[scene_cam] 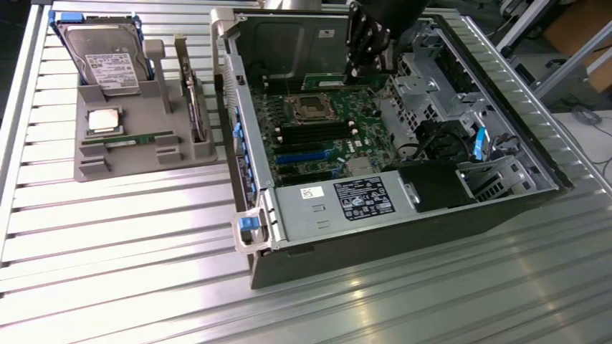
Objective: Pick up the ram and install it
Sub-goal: 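Insert the ram into the slot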
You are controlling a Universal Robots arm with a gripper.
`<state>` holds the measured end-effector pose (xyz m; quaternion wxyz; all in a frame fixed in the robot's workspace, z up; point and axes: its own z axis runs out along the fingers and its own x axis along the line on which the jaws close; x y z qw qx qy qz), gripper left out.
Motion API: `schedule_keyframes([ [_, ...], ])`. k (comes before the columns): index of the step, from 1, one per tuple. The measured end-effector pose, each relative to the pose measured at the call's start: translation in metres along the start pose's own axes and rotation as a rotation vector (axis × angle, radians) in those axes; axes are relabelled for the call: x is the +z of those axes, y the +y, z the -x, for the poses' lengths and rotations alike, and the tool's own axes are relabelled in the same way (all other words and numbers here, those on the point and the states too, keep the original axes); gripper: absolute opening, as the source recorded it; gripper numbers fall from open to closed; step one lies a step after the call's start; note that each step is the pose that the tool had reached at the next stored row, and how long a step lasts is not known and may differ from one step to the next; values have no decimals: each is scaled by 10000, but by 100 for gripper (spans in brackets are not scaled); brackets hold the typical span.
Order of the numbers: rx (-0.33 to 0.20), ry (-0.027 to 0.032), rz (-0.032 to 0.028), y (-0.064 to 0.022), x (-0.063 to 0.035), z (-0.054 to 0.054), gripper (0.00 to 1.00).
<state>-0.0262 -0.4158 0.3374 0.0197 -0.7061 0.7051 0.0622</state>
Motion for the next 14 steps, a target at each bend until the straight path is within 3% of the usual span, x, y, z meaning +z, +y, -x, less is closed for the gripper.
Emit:
schedule_keyframes([
  [2, -458, 29, 53, 0, 0, -1, 14],
  [4, -593, 37, 69, 0, 2, 0, 14],
  [14, -604, 37, 70, -2, 26, -3, 14],
])
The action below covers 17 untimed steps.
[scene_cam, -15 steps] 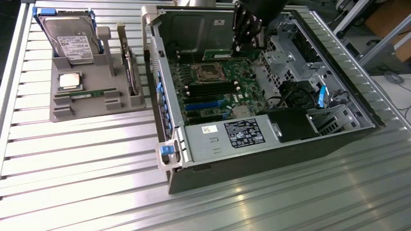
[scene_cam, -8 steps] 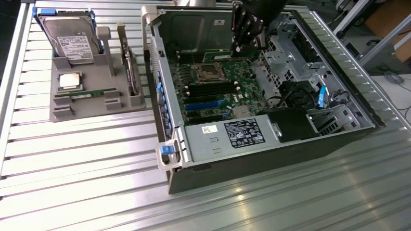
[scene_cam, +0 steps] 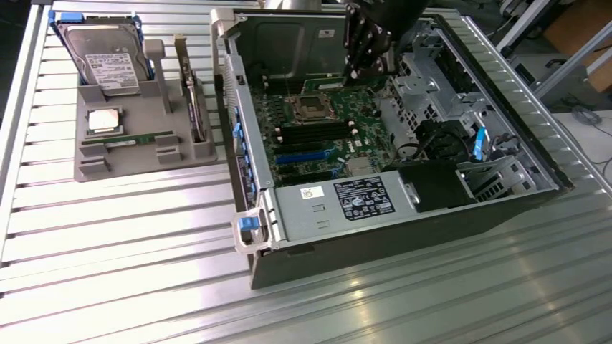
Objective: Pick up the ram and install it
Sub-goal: 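Insert the ram into the slot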
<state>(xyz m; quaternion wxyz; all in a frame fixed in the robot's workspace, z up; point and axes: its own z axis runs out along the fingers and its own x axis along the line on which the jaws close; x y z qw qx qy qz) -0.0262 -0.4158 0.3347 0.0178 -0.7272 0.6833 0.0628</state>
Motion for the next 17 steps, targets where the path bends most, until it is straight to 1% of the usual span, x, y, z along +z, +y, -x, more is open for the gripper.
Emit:
schedule_keyframes([
  [17, 0, -1, 0, -4, 71, -10, 14],
])
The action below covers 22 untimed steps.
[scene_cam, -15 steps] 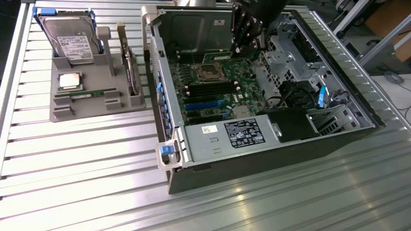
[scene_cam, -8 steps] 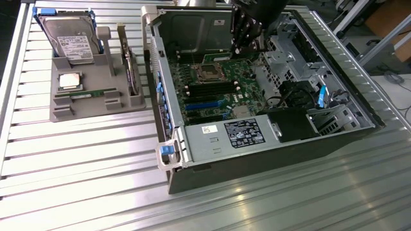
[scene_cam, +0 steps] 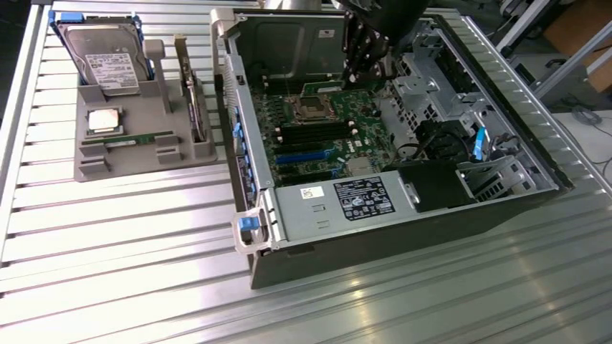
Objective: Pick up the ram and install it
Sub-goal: 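Insert the ram into the slot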
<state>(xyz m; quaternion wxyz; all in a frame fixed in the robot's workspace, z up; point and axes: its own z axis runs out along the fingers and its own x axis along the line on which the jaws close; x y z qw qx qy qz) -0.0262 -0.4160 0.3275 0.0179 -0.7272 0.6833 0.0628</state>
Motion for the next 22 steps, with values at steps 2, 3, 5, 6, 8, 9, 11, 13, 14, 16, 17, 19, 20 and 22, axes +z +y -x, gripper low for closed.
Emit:
schedule_keyframes([
  [2, 0, 2, 1, -1, 18, -2, 14],
  [3, 6, 2, 1, -1, 21, -2, 14],
  [5, 82, -4, -9, -2, 30, -5, 14],
  [6, 172, -10, -19, -3, 40, -7, 14],
  [8, 220, -11, -25, -3, 49, -9, 14],
  [9, 260, -15, -30, -4, 60, -10, 14],
  [11, 313, -18, -36, -4, 74, -13, 14],
  [13, 348, -19, -40, -5, 84, -14, 14],
  [14, 359, -20, -41, -5, 90, -15, 14],
  [16, 375, -21, -43, -6, 98, -16, 14],
  [17, 383, -22, -44, -6, 102, -16, 14],
  [19, 407, -22, -47, -7, 117, -18, 14],
  [20, 415, -23, -48, -7, 122, -19, 14],
  [22, 422, -24, -49, -8, 134, -20, 14],
])
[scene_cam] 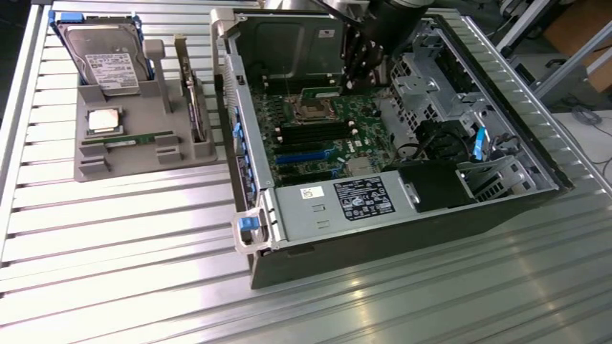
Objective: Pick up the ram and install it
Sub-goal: 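Insert the ram into the slot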
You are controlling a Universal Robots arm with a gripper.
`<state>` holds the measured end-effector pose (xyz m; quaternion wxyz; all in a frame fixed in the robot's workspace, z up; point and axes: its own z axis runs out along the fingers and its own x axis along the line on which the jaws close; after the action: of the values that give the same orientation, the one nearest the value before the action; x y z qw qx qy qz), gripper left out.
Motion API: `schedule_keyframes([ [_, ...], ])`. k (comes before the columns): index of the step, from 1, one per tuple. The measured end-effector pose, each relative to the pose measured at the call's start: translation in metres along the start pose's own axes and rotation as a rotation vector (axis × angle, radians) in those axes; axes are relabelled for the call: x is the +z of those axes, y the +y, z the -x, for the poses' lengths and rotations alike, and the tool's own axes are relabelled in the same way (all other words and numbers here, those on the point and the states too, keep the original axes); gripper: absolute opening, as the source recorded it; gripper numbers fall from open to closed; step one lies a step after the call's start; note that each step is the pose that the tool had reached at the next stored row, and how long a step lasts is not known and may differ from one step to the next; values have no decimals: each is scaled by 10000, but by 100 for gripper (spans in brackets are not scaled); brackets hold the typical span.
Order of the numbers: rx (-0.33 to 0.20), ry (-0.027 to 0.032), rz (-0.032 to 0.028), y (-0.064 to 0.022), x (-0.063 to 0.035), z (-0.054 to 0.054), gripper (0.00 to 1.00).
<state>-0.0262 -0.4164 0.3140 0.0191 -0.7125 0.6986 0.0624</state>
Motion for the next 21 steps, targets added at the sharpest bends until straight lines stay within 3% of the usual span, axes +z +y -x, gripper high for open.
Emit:
schedule_keyframes([
  [21, 67, -4, -8, -7, 114, -14, 14],
])
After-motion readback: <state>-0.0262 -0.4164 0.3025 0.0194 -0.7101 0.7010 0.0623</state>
